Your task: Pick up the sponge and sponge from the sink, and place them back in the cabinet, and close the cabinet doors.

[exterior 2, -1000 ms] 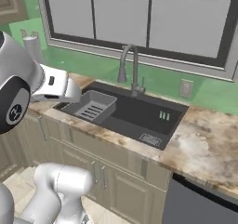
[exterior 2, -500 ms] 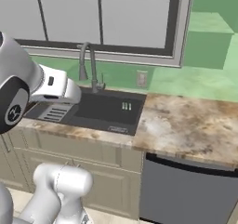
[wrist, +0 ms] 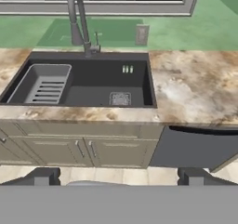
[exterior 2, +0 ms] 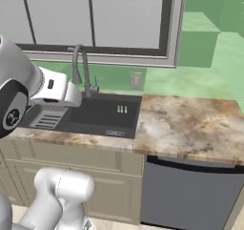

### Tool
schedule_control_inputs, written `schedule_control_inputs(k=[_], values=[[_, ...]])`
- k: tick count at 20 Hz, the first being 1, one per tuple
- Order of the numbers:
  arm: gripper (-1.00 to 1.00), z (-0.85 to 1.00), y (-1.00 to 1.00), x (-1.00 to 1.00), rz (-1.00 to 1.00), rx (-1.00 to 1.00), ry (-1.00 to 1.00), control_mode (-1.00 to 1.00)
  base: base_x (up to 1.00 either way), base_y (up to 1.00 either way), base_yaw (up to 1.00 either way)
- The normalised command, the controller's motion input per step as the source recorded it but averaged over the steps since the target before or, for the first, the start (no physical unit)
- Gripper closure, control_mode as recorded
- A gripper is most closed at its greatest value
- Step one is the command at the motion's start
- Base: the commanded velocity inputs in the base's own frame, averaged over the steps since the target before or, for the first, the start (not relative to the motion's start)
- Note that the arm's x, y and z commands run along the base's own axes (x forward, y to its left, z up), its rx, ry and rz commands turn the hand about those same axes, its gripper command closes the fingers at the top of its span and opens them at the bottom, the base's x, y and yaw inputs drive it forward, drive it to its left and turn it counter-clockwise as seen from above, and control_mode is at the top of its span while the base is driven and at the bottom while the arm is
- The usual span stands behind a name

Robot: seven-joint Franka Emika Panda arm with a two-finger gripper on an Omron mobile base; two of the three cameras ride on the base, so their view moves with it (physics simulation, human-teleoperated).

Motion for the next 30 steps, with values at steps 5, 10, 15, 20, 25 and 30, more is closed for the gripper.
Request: schedule_control_inputs(k=[5, 10, 15, 20, 25, 30], values=[[-1.0, 0.0, 0.0, 0.0, 0.0, 0.0, 0.0, 1.0, 0.36, 0.32, -0.12], [-1.0, 0.0, 0.0, 0.0, 0.0, 0.0, 0.0, 1.0, 0.47, 0.1, 0.0], [-1.0, 0.0, 0.0, 0.0, 0.0, 0.0, 0.0, 1.0, 0.39, 0.0, 0.0], [-1.0, 0.0, 0.0, 0.0, 0.0, 0.0, 0.0, 1.0, 0.27, -0.02, 0.04], [-1.0, 0.0, 0.0, 0.0, 0.0, 0.0, 0.0, 1.0, 0.18, -0.13, 0.08], [-1.0, 0.0, 0.0, 0.0, 0.0, 0.0, 0.0, 1.0, 0.22, -0.21, 0.12]])
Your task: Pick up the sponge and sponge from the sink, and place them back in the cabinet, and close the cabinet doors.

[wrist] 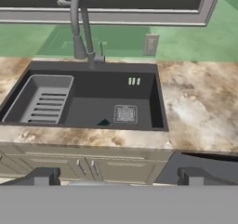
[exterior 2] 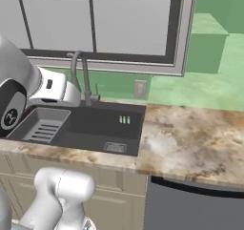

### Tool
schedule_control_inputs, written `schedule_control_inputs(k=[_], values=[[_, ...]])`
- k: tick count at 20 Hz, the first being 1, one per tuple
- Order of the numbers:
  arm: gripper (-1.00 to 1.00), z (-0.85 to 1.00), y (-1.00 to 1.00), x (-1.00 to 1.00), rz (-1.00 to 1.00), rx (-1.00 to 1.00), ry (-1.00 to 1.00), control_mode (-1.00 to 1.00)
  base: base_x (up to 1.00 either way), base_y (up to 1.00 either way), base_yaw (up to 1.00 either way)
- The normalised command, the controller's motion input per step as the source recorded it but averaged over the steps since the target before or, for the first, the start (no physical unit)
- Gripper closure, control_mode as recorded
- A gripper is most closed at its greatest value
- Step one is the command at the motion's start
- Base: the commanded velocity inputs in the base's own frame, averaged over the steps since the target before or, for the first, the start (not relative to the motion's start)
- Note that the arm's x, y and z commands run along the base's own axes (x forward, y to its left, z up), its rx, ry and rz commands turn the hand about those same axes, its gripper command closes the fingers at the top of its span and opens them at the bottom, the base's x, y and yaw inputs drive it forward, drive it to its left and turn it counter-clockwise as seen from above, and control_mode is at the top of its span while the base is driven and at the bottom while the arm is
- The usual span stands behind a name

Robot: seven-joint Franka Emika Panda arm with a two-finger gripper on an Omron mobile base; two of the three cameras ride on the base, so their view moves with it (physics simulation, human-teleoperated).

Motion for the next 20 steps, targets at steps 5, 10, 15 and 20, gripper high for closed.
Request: schedule_control_inputs(k=[5, 10, 15, 20], values=[[-1.0, 0.0, 0.0, 0.0, 0.0, 0.0, 0.0, 1.0, 0.23, -0.22, 0.04], [-1.0, 0.0, 0.0, 0.0, 0.0, 0.0, 0.0, 1.0, 0.32, -0.25, 0.0], [-1.0, 0.0, 0.0, 0.0, 0.0, 0.0, 0.0, 1.0, 0.42, -0.22, 0.0], [-1.0, 0.0, 0.0, 0.0, 0.0, 0.0, 0.0, 1.0, 0.41, -0.23, 0.0]])
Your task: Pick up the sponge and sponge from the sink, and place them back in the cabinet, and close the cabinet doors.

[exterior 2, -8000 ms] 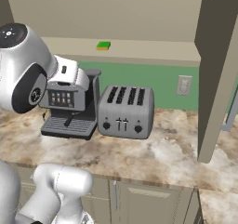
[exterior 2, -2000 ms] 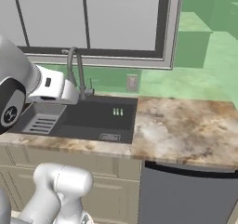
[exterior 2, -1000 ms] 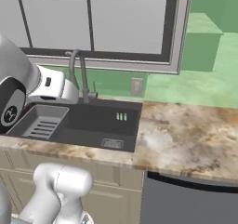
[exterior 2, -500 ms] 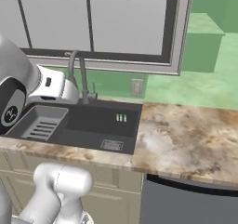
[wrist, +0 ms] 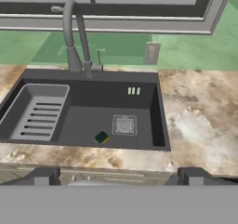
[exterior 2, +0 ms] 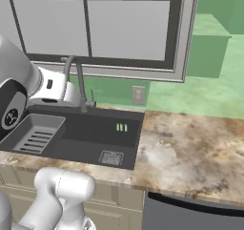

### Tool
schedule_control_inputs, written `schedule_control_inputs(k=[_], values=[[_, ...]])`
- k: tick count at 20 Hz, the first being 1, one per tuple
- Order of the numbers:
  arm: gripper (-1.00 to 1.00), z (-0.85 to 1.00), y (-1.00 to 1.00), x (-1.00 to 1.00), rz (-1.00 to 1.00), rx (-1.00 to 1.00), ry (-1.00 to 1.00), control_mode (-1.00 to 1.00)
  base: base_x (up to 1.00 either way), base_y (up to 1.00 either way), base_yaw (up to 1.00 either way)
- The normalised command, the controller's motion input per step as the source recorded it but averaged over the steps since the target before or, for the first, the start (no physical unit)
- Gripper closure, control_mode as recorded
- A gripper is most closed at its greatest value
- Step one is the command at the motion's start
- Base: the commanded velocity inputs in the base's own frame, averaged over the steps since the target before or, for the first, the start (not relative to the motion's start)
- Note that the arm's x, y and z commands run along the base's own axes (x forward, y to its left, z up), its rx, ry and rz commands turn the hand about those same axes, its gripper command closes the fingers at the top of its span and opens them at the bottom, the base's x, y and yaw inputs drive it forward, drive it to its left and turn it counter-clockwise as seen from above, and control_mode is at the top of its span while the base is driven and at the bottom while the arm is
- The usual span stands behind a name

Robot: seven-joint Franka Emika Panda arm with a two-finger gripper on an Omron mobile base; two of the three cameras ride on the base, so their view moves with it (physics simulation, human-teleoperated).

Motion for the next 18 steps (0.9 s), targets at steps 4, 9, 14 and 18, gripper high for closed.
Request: schedule_control_inputs(k=[4, 9, 14, 18], values=[[-1.0, 0.0, 0.0, 0.0, 0.0, 0.0, 0.0, 1.0, 0.33, -0.22, 0.0], [-1.0, 0.0, 0.0, 0.0, 0.0, 0.0, 0.0, 1.0, 0.33, -0.18, 0.0], [-1.0, 0.0, 0.0, 0.0, 0.0, 0.0, 0.0, 1.0, 0.33, -0.05, 0.0], [-1.0, 0.0, 0.0, 0.23, 0.0, 0.0, 0.03, -1.0, 0.08, 0.0, 0.0]])
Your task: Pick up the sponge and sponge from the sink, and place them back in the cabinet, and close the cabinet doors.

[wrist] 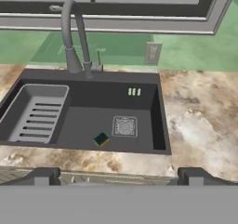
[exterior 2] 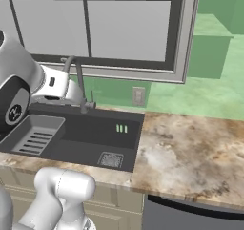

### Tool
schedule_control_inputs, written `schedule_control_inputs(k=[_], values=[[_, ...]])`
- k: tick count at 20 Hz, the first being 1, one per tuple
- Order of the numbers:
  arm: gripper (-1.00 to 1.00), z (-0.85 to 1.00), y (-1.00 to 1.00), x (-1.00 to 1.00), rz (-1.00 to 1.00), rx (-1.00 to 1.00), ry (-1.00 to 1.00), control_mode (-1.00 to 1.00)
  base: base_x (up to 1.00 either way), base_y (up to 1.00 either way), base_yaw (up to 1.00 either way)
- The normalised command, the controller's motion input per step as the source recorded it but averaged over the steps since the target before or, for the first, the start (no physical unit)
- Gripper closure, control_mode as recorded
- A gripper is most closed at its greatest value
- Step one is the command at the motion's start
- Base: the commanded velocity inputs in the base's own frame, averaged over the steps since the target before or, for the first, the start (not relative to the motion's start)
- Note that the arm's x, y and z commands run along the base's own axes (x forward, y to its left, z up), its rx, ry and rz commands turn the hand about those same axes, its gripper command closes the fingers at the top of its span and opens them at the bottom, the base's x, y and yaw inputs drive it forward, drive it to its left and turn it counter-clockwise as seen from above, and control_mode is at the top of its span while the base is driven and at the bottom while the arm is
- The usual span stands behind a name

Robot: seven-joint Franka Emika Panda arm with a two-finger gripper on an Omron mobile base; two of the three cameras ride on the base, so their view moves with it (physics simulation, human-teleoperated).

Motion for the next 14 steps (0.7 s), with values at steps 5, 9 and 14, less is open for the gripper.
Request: schedule_control_inputs(k=[5, 9, 14], values=[[-1.0, 0.0, 0.0, 0.24, -0.04, 0.0, 0.05, -1.0, 0.0, 0.0, 0.0], [-1.0, -0.01, 0.0, 0.13, -0.05, 0.0, 0.06, -1.0, 0.0, 0.0, 0.0], [-1.0, -0.02, -0.01, 0.0, -0.01, 0.0, 0.04, -1.0, 0.0, 0.0, 0.0]])
